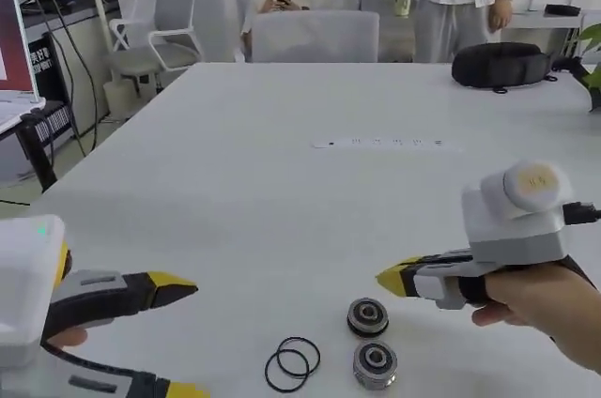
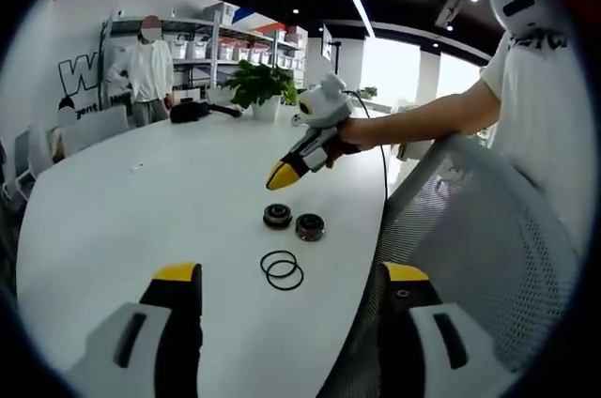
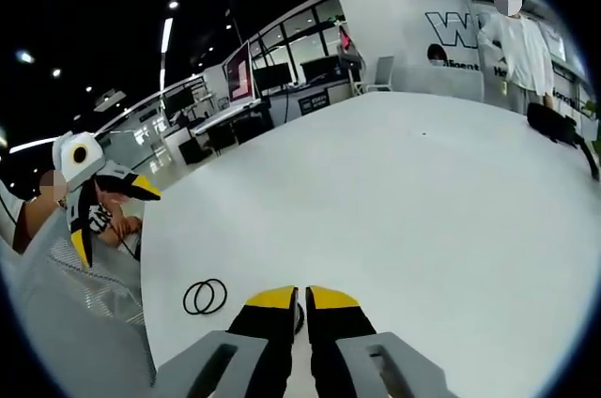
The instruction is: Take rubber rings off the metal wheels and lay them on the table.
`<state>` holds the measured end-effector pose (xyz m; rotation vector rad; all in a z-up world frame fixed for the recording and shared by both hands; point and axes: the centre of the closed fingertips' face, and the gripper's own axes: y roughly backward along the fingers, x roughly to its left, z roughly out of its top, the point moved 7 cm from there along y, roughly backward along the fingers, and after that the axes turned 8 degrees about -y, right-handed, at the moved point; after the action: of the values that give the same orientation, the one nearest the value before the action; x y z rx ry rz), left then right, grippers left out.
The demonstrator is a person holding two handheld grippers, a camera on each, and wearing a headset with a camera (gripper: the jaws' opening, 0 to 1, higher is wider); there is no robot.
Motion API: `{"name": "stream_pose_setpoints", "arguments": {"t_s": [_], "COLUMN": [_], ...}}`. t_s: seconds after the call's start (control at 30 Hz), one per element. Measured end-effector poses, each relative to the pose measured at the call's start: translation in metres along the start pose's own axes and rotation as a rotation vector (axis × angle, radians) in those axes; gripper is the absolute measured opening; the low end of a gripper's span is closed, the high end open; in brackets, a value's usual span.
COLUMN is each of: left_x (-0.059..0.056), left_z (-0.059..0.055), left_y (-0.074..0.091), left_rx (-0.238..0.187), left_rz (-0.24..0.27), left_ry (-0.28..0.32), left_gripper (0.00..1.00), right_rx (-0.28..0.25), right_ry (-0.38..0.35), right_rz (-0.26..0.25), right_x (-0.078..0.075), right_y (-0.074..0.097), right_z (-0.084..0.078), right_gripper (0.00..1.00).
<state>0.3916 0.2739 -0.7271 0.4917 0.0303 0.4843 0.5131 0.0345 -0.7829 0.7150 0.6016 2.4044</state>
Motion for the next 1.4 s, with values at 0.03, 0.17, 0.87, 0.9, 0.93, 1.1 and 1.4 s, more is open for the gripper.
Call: {"name": "stream_pose_setpoints", "arguments": {"t_s": [0.03, 0.17, 0.87, 0.9, 0.93, 1.1, 1.4], "left_x": [0.004, 0.017, 0.029, 0.029, 0.030, 0.034, 0.044], "left_z": [0.005, 0.022, 0.064, 0.067, 0.068, 0.080, 0.086], "left_y": [0.000, -0.006, -0.063, -0.066, -0.069, -0.086, -0.118], "left_rx": [-0.002, -0.003, -0.008, -0.011, -0.014, -0.064, -0.096], "left_rz": [-0.001, 0.010, -0.107, -0.108, -0.107, -0.082, -0.037], "left_ry": [-0.013, -0.070, -0.207, -0.208, -0.208, -0.210, -0.200], "left_gripper": [0.74, 0.74, 0.71, 0.71, 0.70, 0.67, 0.59], "right_rx": [0.006, 0.047, 0.125, 0.137, 0.145, 0.173, 0.208], "right_ry": [0.003, 0.011, 0.053, 0.063, 0.072, 0.113, 0.162], "right_rz": [-0.002, -0.004, 0.014, 0.016, 0.019, 0.029, 0.042], "right_x": [-0.001, -0.004, -0.008, -0.008, -0.007, -0.005, -0.001], "right_y": [0.000, -0.004, 0.001, 0.001, 0.001, 0.001, 0.000], "right_z": [-0.001, -0.011, -0.021, -0.023, -0.024, -0.026, -0.031], "right_gripper": [0.01, 0.01, 0.03, 0.03, 0.04, 0.06, 0.11]}}
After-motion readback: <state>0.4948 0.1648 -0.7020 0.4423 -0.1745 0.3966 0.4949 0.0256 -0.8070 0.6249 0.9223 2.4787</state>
